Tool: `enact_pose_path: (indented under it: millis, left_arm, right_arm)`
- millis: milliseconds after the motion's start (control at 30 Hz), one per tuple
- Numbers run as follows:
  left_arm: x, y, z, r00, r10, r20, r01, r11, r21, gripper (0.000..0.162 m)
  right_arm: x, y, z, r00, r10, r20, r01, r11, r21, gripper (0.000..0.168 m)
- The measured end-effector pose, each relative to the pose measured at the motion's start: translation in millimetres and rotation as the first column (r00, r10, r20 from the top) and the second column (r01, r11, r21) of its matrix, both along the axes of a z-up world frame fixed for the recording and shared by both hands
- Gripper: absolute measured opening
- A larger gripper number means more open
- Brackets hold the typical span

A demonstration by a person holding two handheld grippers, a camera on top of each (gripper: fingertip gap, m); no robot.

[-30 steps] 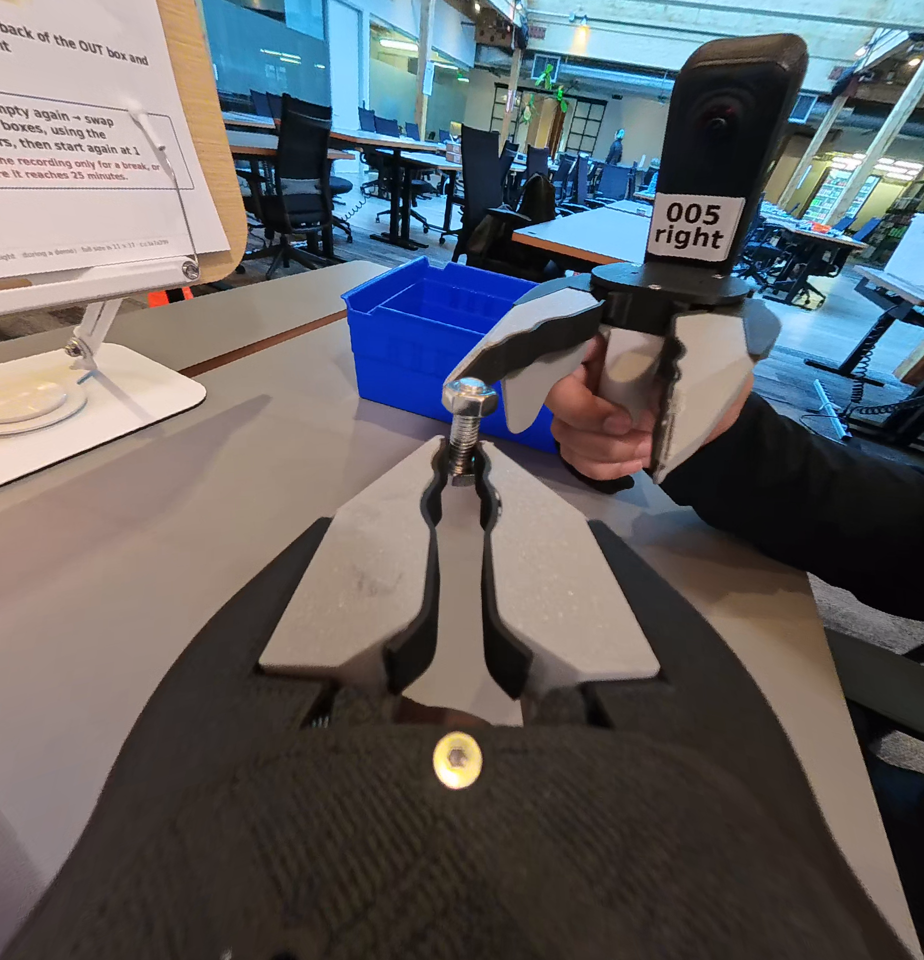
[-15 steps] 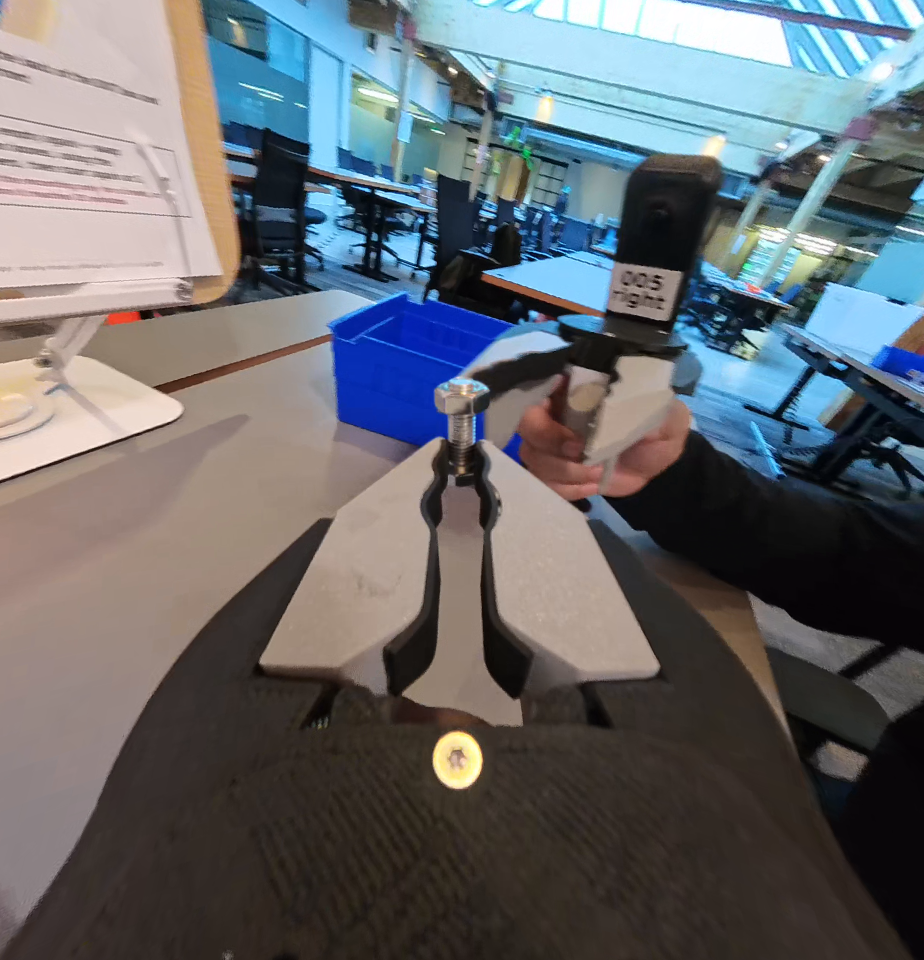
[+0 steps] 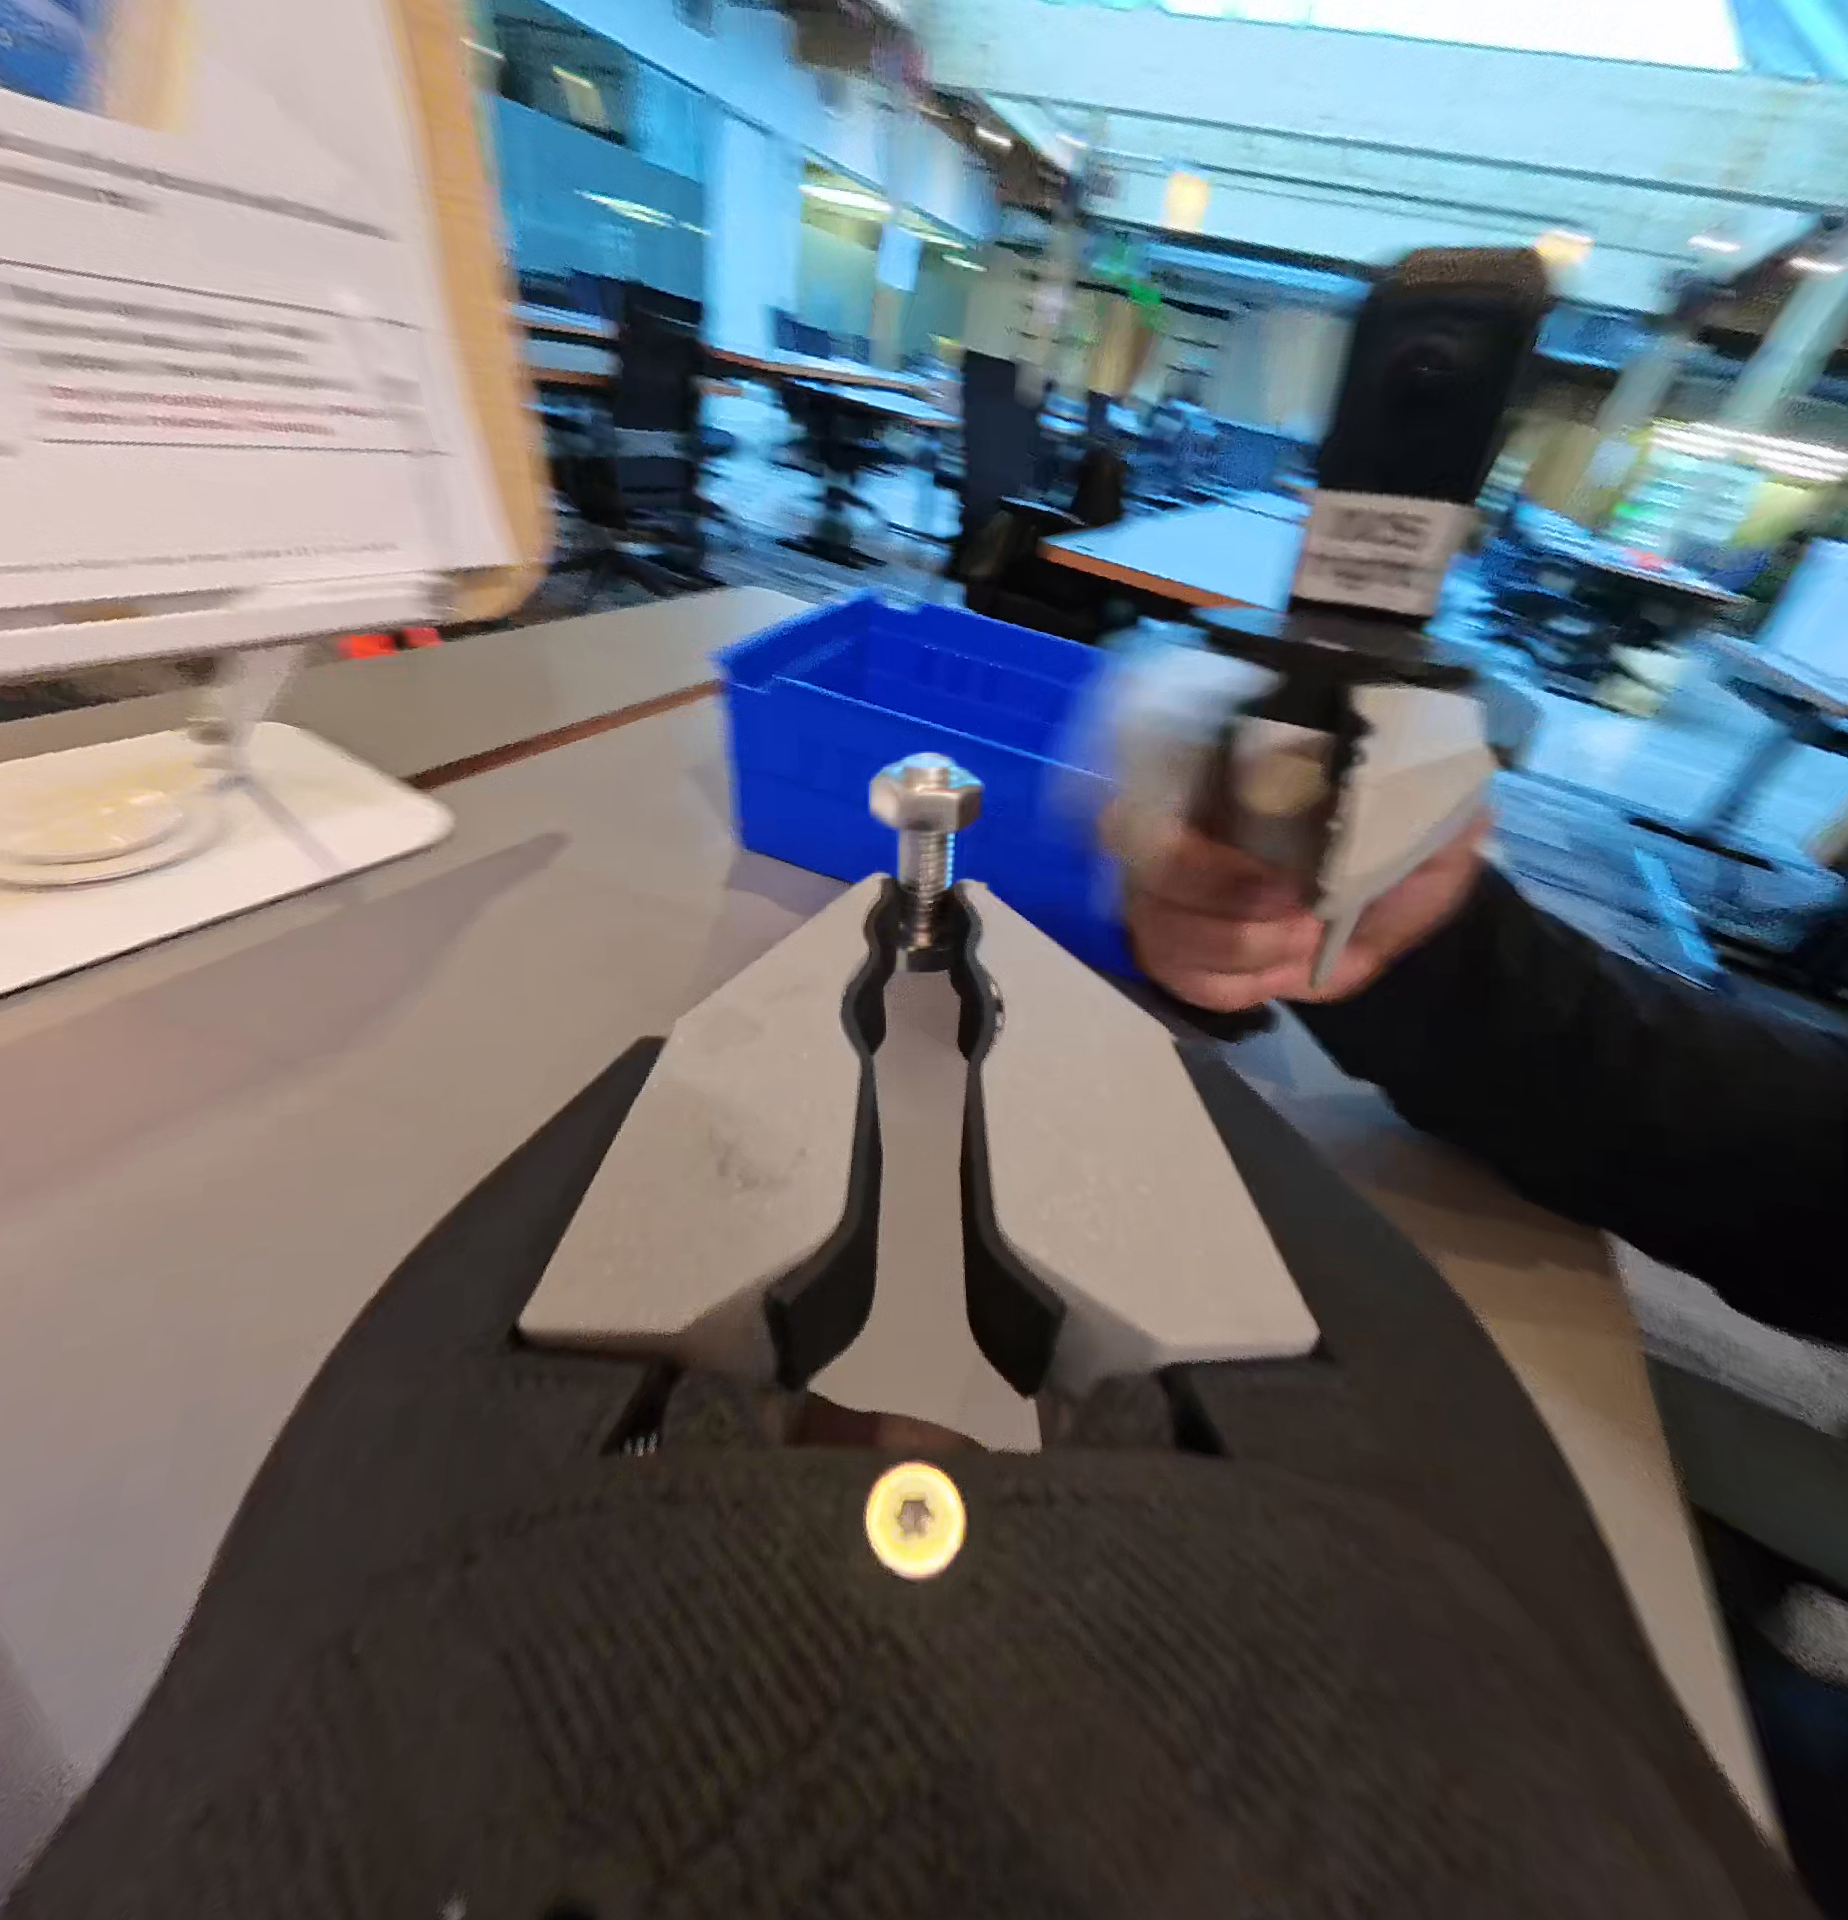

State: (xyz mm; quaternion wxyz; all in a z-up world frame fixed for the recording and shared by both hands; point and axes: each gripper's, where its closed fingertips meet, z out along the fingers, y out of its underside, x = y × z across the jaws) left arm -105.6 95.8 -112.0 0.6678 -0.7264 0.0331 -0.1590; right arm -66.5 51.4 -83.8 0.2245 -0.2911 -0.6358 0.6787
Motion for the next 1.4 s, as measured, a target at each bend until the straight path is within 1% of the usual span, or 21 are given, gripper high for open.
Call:
enact_pose_path:
  millis: [33, 67, 100, 167, 200, 267, 333, 500, 667, 767, 867, 967, 1000, 1033, 1067, 1100, 1133, 1200, 1233, 1300, 1400]
  left_arm:
    - [-12.4, 0.1, 0.2, 0.999, 0.054, -0.001, -0.054, 0.999, 0.002, 0.006]
    - [-21.8, -2.0, 1.1, 0.997, 0.074, 0.026, -0.074, 0.997, 0.006, 0.006]
    - [-23.0, -5.5, 4.1, 0.997, 0.041, 0.063, -0.042, 0.999, 0.017, 0.006]
    - [-14.5, -10.7, 12.0, 0.994, -0.043, 0.102, 0.038, 0.998, 0.051, 0.006]
    - [-9.7, -10.7, 12.6, 0.995, -0.055, 0.089, 0.051, 0.997, 0.051, 0.006]
    - [5.0, -9.4, 8.6, 0.995, -0.094, 0.038, 0.093, 0.995, 0.030, 0.006]
    - [19.2, -8.1, 3.1, 0.989, -0.147, 0.022, 0.147, 0.989, 0.004, 0.006]
    - [29.3, -7.1, 2.4, 0.981, -0.188, 0.045, 0.188, 0.982, 0.011, 0.006]
    - [37.4, -9.5, 7.5, 0.965, -0.241, 0.101, 0.239, 0.970, 0.036, 0.006]
    - [30.8, -6.3, 7.8, 0.976, -0.192, 0.103, 0.189, 0.981, 0.035, 0.006]
    - [27.3, -4.5, 8.1, 0.983, -0.156, 0.098, 0.153, 0.988, 0.035, 0.006]
    - [23.5, -1.6, 8.1, 0.994, -0.095, 0.063, 0.093, 0.995, 0.032, 0.006]
    - [19.7, -0.6, 8.0, 0.996, -0.069, 0.056, 0.068, 0.997, 0.034, 0.006]
    - [13.3, -0.1, 8.2, 0.997, -0.037, 0.062, 0.035, 0.999, 0.038, 0.006]
    - [1.6, -0.7, 10.1, 0.996, 0.008, 0.089, -0.012, 0.999, 0.044, 0.006]
    - [-19.9, -2.4, 10.9, 0.990, 0.088, 0.111, -0.094, 0.995, 0.046, 0.005]
    - [-30.8, -6.5, 10.5, 0.988, 0.094, 0.124, -0.099, 0.994, 0.037, 0.006]
    - [-34.7, -13.0, 14.2, 0.986, 0.062, 0.153, -0.070, 0.996, 0.051, 0.006]
    - [-32.6, -13.5, 16.3, 0.987, 0.063, 0.146, -0.072, 0.996, 0.058, 0.006]
    - [-20.2, -12.0, 17.7, 0.991, 0.029, 0.127, -0.037, 0.998, 0.058, 0.006]
    - [-3.7, -9.4, 12.2, 0.992, -0.040, 0.121, 0.037, 0.999, 0.030, 0.006]
  right_arm:
    - [9.6, -9.1, 6.0, 0.997, 0.069, -0.031, -0.069, 0.998, -0.011, 0.000]
    - [8.7, -9.6, 8.4, 0.997, 0.055, -0.046, -0.055, 0.998, -0.007, 0.000]
    - [0.3, -3.0, 6.5, 0.999, -0.016, -0.045, 0.017, 1.000, 0.009, 0.000]
    - [-19.7, 19.5, -1.4, 0.985, -0.174, 0.001, 0.174, 0.985, -0.001, 0.027]
    - [-25.3, 28.2, -4.8, 0.978, -0.208, 0.030, 0.208, 0.978, -0.024, 0.034]
    - [-28.5, 37.1, -3.4, 0.976, -0.213, 0.049, 0.217, 0.971, -0.098, 0.037]
    - [-27.9, 39.4, 2.4, 0.979, -0.201, 0.042, 0.206, 0.965, -0.161, 0.046]
    - [-21.0, 20.4, -0.1, 0.994, -0.087, 0.068, 0.097, 0.983, -0.157, 0.054]
    - [-14.2, 5.5, 3.6, 0.999, -0.038, 0.026, 0.041, 0.990, -0.132, 0.050]
    - [-15.5, 8.8, 3.4, 0.997, -0.078, 0.024, 0.080, 0.991, -0.105, 0.058]
    - [-13.8, 9.9, 4.0, 0.996, -0.087, 0.022, 0.088, 0.993, -0.083, 0.056]
    - [-14.5, 10.9, 3.7, 0.994, -0.100, 0.033, 0.102, 0.992, -0.071, 0.064]
    - [-15.2, 12.6, 3.6, 0.993, -0.110, 0.033, 0.112, 0.991, -0.070, 0.060]
    - [-12.3, 12.8, 4.3, 0.995, -0.098, 0.023, 0.099, 0.993, -0.066, 0.035]
    - [-0.1, 4.7, 10.6, 1.000, -0.007, -0.014, 0.005, 0.997, -0.083, 0.008]
    - [9.7, -0.5, 19.9, 0.997, 0.057, -0.050, -0.062, 0.991, -0.119, 0.000]
    - [8.8, 0.7, 23.7, 0.997, 0.040, -0.061, -0.047, 0.991, -0.127, 0.003]
    - [-7.0, 11.6, 14.9, 0.997, -0.079, -0.021, 0.076, 0.993, -0.090, 0.038]
    - [-13.0, 16.8, 9.3, 0.994, -0.113, 0.003, 0.113, 0.990, -0.086, 0.043]
    - [-18.4, 23.0, 2.9, 0.990, -0.136, 0.025, 0.138, 0.986, -0.092, 0.039]
    - [-25.3, 31.2, 1.9, 0.978, -0.207, 0.017, 0.208, 0.975, -0.084, 0.042]
